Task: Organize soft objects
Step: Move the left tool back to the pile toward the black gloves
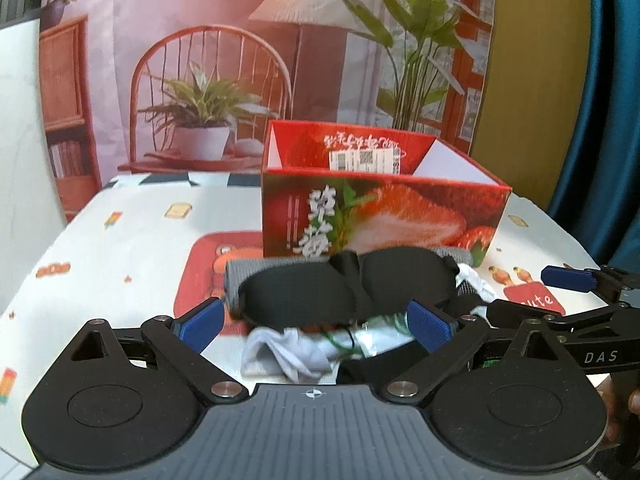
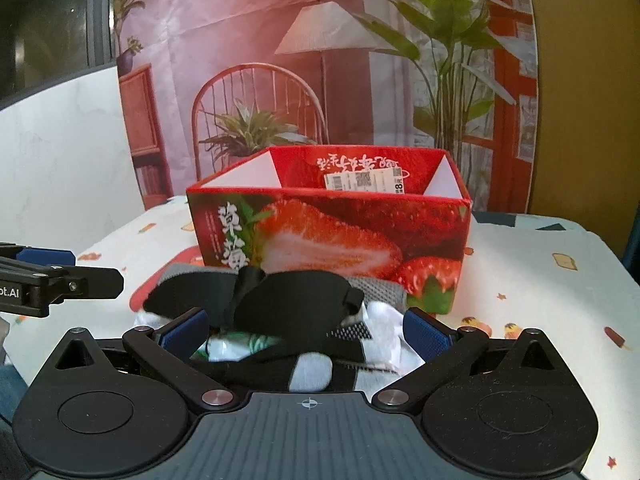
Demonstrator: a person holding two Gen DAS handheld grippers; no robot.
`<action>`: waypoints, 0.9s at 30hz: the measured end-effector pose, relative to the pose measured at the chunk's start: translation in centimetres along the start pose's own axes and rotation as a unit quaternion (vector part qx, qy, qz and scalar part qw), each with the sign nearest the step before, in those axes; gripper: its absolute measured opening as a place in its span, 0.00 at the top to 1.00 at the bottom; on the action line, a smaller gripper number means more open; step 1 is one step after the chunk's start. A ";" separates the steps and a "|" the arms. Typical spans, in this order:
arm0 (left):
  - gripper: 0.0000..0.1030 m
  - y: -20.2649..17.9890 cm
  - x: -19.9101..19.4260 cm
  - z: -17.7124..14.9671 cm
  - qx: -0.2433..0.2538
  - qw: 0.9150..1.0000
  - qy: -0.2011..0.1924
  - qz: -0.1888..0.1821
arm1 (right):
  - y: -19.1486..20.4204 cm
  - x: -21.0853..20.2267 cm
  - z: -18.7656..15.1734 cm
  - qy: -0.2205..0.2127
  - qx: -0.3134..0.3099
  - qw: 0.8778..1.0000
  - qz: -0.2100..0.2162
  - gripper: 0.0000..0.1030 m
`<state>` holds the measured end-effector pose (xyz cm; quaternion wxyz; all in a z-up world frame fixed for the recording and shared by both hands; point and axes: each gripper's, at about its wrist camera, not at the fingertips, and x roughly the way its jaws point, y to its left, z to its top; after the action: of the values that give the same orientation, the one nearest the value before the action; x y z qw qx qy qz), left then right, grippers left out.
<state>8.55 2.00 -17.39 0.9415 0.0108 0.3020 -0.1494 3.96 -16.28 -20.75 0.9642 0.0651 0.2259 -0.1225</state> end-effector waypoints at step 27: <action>0.31 -0.5 3.9 -2.6 -0.038 0.994 0.077 -0.071 | -1.9 1.0 -2.6 0.020 0.043 0.999 -0.020 0.19</action>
<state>9.89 0.73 -21.71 0.9021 -0.0348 0.3792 -0.2032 3.25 -17.85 -23.66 0.9532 0.1047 0.2405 -0.1504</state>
